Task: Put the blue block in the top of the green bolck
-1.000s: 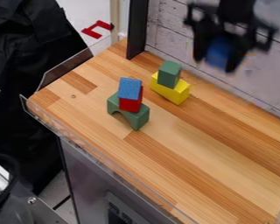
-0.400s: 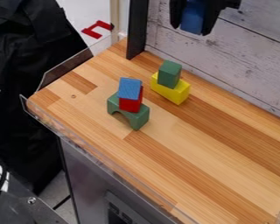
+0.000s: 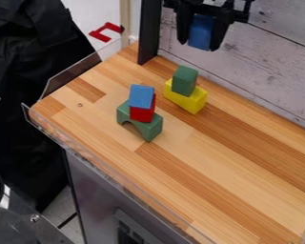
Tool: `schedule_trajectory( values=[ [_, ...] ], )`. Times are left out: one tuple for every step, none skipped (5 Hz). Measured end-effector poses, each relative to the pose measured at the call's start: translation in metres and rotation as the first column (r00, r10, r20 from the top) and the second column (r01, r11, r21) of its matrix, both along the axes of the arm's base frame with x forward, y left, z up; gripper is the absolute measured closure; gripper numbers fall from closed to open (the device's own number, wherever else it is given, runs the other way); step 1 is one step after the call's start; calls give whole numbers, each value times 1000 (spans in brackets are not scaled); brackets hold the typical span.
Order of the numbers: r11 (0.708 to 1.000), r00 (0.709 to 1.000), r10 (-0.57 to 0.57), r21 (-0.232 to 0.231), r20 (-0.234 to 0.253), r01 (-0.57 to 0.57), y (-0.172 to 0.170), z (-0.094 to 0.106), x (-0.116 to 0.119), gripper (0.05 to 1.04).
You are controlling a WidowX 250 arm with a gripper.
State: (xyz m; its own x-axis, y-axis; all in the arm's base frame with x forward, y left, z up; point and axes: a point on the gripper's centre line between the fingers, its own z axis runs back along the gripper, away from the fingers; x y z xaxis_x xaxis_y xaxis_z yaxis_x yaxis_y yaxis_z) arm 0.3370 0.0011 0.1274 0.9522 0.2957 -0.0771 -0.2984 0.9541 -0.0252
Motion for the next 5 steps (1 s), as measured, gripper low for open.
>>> schedule_trajectory(
  values=[
    [1000, 999, -11, -1, -36, 11, 2, -10, -1, 498],
    [1000, 999, -23, -4, -47, 23, 4, -18, 1, 498],
    [1000, 997, -24, -6, -70, 24, 8, -28, 2, 498],
    [999, 996, -32, -7, -83, 32, 8, -33, 1, 498],
    [999, 995, -33, -13, -96, 32, 12, -41, 1, 498]
  ],
)
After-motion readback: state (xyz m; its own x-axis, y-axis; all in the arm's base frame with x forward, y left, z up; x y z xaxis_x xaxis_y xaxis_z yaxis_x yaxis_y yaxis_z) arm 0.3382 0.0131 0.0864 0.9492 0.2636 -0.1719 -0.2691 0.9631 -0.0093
